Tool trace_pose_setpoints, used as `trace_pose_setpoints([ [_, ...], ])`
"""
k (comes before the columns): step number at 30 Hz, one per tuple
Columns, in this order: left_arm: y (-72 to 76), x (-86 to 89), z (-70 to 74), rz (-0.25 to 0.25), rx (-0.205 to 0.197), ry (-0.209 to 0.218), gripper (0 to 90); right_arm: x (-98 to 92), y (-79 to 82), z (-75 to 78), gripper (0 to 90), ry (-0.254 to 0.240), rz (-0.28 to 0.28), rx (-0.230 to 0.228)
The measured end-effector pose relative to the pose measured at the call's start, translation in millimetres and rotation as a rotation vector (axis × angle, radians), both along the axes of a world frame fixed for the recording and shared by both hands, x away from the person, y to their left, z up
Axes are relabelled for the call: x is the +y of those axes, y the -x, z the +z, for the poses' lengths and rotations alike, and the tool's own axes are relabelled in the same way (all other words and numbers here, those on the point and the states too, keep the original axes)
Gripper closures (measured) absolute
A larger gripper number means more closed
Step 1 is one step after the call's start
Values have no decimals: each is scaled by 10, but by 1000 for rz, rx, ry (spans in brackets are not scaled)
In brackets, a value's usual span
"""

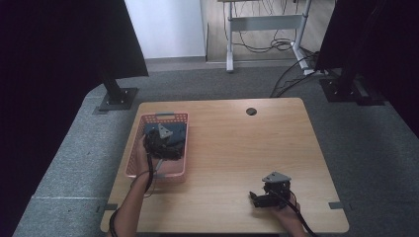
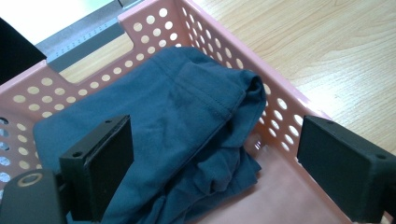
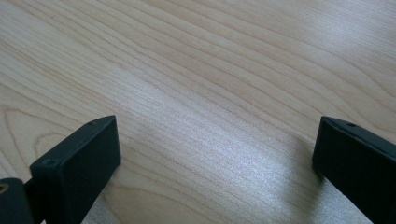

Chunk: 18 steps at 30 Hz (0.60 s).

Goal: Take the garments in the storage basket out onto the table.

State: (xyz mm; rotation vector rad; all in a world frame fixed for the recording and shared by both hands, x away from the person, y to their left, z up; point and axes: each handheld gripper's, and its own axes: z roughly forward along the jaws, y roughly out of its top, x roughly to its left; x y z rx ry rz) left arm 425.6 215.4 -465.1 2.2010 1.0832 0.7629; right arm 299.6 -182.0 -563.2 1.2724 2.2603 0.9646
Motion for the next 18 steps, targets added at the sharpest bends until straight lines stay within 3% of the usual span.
trace_pose_setpoints([
  [18,-164,-64,-128,-4,59,-53,97,0,0,0,6,0,0,0],
])
